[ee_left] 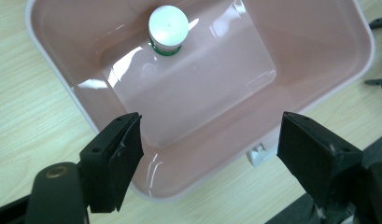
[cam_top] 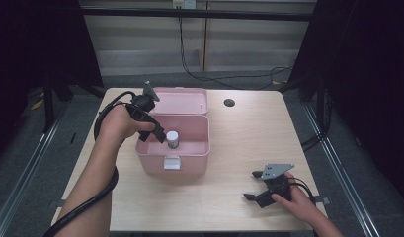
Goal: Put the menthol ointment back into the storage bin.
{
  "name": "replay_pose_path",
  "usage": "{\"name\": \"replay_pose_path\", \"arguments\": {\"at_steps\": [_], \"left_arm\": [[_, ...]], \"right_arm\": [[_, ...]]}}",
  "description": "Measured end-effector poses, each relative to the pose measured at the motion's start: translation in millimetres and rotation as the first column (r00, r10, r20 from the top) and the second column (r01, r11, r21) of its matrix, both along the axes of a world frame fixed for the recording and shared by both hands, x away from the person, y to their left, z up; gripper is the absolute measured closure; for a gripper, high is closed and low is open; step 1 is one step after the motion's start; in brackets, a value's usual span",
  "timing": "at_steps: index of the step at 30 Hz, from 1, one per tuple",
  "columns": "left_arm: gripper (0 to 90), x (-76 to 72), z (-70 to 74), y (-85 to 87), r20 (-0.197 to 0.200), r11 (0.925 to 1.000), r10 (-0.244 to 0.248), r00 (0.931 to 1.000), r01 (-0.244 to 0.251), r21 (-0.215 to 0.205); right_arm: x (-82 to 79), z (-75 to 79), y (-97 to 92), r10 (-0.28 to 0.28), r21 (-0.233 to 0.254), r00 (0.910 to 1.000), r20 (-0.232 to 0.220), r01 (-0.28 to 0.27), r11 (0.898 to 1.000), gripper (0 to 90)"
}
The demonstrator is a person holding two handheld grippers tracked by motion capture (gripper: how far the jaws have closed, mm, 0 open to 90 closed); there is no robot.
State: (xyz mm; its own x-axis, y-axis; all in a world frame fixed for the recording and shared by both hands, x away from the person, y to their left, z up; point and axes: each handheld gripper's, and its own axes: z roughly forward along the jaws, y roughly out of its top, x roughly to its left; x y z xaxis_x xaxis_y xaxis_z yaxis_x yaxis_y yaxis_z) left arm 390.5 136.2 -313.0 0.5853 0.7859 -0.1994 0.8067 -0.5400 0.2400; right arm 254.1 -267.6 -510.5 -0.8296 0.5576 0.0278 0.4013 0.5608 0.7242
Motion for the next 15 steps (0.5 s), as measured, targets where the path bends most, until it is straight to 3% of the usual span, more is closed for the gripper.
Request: {"name": "replay_pose_path", "arguments": {"at_steps": [15], "left_arm": [[21.7, -19.9, 5.1, 15.3, -0.002, 0.9994, -0.032, 0.9995, 0.032, 0.011]], "right_arm": [[0.0, 0.0, 0.0, 0.0, 0.0, 1.0, 0.0, 0.0, 1.0, 12.1]]}}
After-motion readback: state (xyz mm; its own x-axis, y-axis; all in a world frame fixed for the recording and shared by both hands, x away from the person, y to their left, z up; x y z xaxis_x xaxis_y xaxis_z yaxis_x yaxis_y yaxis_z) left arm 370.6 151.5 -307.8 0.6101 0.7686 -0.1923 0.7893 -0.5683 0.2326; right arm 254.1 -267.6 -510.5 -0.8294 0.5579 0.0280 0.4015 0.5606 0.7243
